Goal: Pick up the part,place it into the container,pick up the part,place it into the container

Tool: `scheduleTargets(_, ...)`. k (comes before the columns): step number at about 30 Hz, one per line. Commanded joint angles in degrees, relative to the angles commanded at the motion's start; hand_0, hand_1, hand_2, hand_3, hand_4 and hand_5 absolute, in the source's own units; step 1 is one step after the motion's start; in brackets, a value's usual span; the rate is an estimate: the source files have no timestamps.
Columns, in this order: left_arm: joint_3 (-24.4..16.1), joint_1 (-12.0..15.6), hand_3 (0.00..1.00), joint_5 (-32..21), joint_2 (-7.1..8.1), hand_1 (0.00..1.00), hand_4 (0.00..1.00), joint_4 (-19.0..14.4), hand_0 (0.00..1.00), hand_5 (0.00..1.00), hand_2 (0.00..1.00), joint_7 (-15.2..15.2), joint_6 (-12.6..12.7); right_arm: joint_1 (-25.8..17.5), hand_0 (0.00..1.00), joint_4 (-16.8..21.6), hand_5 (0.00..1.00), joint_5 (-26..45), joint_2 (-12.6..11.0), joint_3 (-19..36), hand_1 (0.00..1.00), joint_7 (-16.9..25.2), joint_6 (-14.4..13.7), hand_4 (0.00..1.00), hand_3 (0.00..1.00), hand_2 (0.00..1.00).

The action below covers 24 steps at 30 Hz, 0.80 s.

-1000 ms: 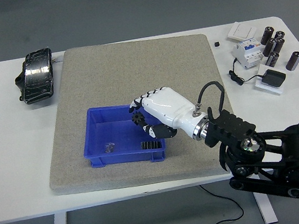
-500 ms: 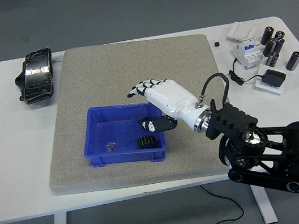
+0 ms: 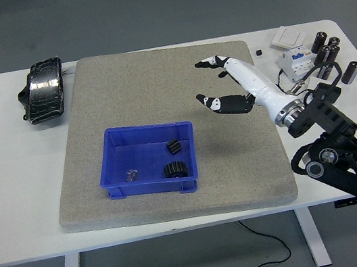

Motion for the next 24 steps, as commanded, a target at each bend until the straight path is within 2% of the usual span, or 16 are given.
scheduleTargets(8, 0.6, 0.2, 0.567, -0.7, -0.21, 0.668, 0.493, -0.1, 0.674, 0.491, 0.604, -0.1, 0.0, -10.2, 0.694, -1.2, 0.272, 15.9, 0.1, 12.6, 0.772, 9.3, 2.6, 0.706, 0.741, 0.771)
scheduleTargets(10, 0.6, 0.3, 0.567, -0.8, -0.26, 0.668, 0.493, -0.1, 0.674, 0.491, 0.604, -0.1, 0.0, -13.0, 0.694, -1.2, 0.272, 20.1, 0.7, 15.8, 0.772, 11.2, 4.4, 0.706, 0.741, 0.771)
scheduleTargets(11, 0.6, 0.3, 0.567, -0.8, -0.29, 0.668, 0.493, -0.1, 0.675, 0.489, 0.605, -0.1, 0.0, -14.2, 0.682, -1.4, 0.348, 22.2, 1.2, 17.3, 0.759, 12.0, 5.4, 0.768, 0.748, 0.766)
scheduleTargets(15, 0.6, 0.3, 0.567, -0.8, -0.50, 0.668, 0.493, -0.1, 0.675, 0.489, 0.605, -0.1, -0.1, -19.4, 0.682, -2.4, 0.348, 31.5, 3.7, 23.5, 0.759, 14.1, 9.8, 0.768, 0.748, 0.766)
scheduleTargets(16, 0.6, 0.2, 0.567, -0.8, -0.55, 0.668, 0.493, 0.0, 0.675, 0.489, 0.605, 0.0, -0.1, -20.3, 0.682, -2.7, 0.348, 33.5, 4.3, 24.7, 0.759, 14.4, 10.6, 0.768, 0.748, 0.766)
scheduleTargets(17, 0.6, 0.1, 0.567, -0.7, -0.59, 0.668, 0.494, 0.0, 0.673, 0.490, 0.604, 0.0, -0.2, -21.0, 0.680, -3.1, 0.448, 35.7, 4.8, 26.1, 0.757, 14.6, 11.3, 0.829, 0.747, 0.764)
scheduleTargets(20, 0.3, -0.1, 0.567, -0.2, -0.50, 0.668, 0.494, 0.0, 0.673, 0.490, 0.604, 0.1, -0.4, -21.7, 0.680, -4.0, 0.448, 40.9, 5.4, 28.7, 0.757, 14.9, 12.8, 0.829, 0.747, 0.764)
scheduleTargets(24, -0.7, -0.2, 0.567, 1.3, 0.07, 0.668, 0.495, -0.2, 0.674, 0.488, 0.604, 0.7, -0.4, -21.9, 0.678, -5.0, 0.464, 47.4, 5.4, 29.6, 0.752, 15.2, 14.9, 0.838, 0.746, 0.759)
